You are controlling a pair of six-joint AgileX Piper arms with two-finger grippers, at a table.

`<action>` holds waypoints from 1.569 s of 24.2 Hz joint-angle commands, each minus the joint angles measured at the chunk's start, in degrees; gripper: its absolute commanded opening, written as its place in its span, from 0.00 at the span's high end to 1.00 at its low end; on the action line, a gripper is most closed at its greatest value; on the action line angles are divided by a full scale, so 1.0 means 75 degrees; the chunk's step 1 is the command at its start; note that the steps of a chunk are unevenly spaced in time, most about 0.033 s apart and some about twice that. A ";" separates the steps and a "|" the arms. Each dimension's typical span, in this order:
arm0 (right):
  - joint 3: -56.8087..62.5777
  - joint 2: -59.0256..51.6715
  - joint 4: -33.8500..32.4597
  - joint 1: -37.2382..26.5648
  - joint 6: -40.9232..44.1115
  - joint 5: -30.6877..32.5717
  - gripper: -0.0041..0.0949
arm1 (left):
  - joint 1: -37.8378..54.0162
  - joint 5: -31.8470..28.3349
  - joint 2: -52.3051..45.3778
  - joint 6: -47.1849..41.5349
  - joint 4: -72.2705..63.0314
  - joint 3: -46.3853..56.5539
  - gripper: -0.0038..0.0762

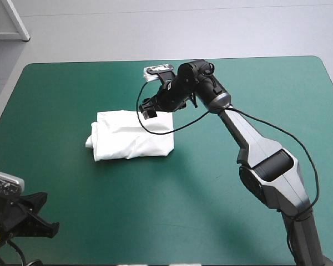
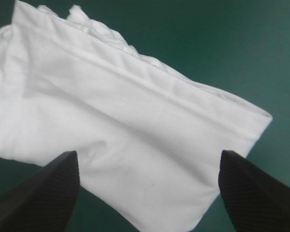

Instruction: Fold the cloth

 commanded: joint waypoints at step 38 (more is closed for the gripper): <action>0.3282 -0.2021 -0.1803 -0.4901 -0.0159 0.0073 0.98 | -0.0047 0.0230 -0.1686 0.0061 -0.0425 0.2001 0.96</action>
